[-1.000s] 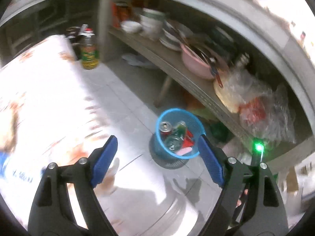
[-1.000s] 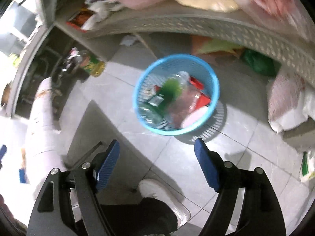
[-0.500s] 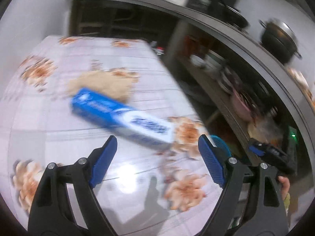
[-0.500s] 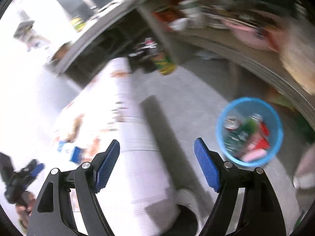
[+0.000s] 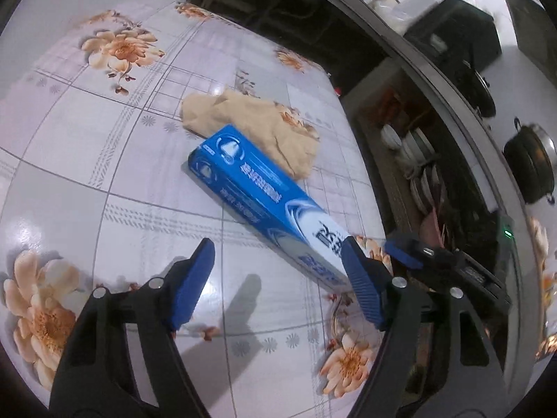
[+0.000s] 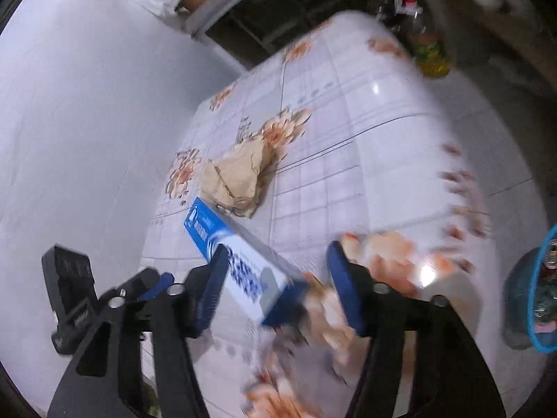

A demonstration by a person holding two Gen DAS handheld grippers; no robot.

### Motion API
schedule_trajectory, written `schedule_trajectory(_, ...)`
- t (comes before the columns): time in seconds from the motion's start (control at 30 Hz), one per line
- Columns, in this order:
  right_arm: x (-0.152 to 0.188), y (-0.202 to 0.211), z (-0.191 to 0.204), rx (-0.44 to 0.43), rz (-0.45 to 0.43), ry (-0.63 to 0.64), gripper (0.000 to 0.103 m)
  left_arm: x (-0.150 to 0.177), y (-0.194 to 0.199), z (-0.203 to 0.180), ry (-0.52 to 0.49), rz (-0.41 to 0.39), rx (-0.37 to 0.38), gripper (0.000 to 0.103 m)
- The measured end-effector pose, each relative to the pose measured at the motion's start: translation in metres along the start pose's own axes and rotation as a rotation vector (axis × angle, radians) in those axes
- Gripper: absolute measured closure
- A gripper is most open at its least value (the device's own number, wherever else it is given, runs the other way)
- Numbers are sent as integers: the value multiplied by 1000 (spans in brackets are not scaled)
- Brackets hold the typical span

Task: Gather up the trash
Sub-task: 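Move both tools back over the table toward the toothpaste box and paper towel, then grasp the blue toothpaste box with the left tool while the right tool grasps the tan paper towel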

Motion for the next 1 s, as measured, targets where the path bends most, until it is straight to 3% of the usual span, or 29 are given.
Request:
schedule_trajectory(0.17,19,-38,13,-21,135,7,65,-8,-1,7,6,-10,0,33)
schedule_trajectory(0.27,52,-43,45,-151,242,35,66,-12,3,14,11,-23,-21,32)
schedule_trajectory(0.33,78,-42,74,-223,324,109,66,-15,4,20,8,-28,-37,32)
schedule_trajectory(0.4,92,-36,93,-224,363,214,66,-18,5,24,3,-29,-58,32)
schedule_trajectory(0.53,56,-22,93,-112,237,292,63,-21,5,26,-32,-44,-88,32)
schedule_trajectory(0.6,25,-21,85,-38,151,291,53,-19,1,25,-44,-31,-96,32)
schedule_trajectory(0.7,-18,-30,79,109,32,348,47,-11,-8,16,-61,-1,-83,32)
schedule_trajectory(0.87,-40,-67,91,176,31,431,46,-10,-15,9,-147,-31,-155,32)
schedule_trajectory(1.0,-38,-103,98,222,77,498,46,-9,-20,11,-187,-31,-198,37)
Point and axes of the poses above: each gripper's, at about its wrist camera, not at the fingertips, and y roughly against the way its jaws point, z to its left, x to its underside, the point moved 8 cm from there along -y, roughly the way its jaws point, and after that the axes turned 6 degrees about -z, right-handed, at the moved point
